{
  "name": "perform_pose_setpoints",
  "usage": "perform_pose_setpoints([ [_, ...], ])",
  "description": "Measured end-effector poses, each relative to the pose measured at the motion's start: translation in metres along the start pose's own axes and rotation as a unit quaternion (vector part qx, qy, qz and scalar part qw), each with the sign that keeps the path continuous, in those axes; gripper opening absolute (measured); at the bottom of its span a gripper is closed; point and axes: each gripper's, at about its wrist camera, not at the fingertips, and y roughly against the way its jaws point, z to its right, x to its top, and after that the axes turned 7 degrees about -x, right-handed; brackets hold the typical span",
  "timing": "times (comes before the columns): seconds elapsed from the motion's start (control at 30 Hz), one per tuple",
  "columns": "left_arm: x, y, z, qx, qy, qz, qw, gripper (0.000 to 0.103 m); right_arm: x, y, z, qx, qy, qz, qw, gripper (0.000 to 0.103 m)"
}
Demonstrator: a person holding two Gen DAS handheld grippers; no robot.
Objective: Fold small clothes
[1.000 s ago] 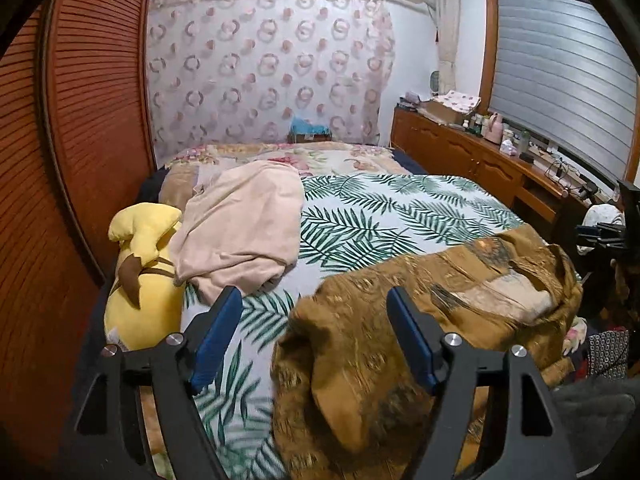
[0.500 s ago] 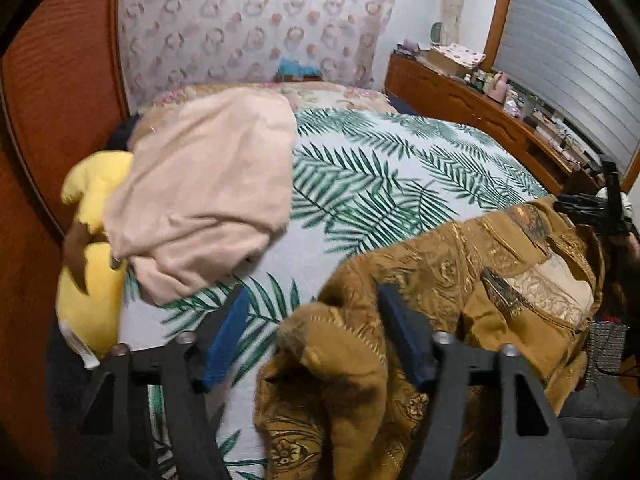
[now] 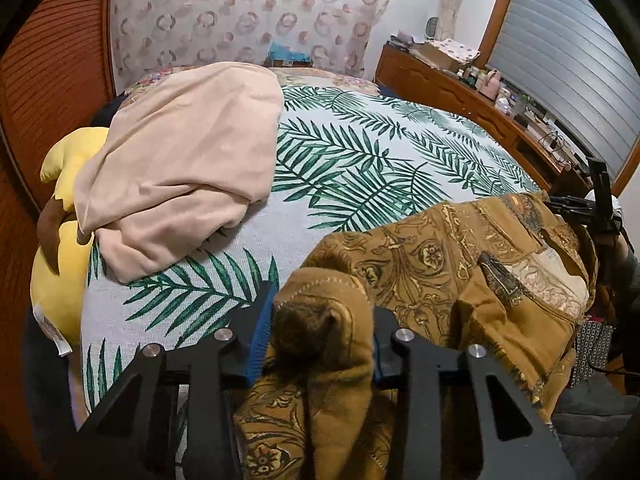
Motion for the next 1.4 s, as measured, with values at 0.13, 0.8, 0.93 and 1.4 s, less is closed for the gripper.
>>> perform_pose_setpoints([
  [0.13, 0.001, 0.000, -0.005, -0.009, 0.013, 0.001, 0.9999, 0.040, 0.003, -0.001, 0.005, -0.032, 0.003, 0.008, 0.999, 0.061],
  [0.8, 0.012, 0.073, 0.051, -0.050, -0.046, 0.101, 0.9926, 0.009, -0.025, 0.088, -0.022, 0.009, 0.033, 0.079, 0.996, 0.006],
  [0.93, 0.020, 0.123, 0.073, -0.090, -0.059, 0.158, 0.9816, 0.009, -0.026, 0.175, -0.025, 0.011, 0.030, 0.156, 0.987, 0.006],
  [1.4, 0.110, 0.229, 0.096, -0.047, -0.085, 0.304, 0.9476, 0.009, 0.035, 0.344, -0.028, -0.031, 0.084, 0.316, 0.944, 0.006],
])
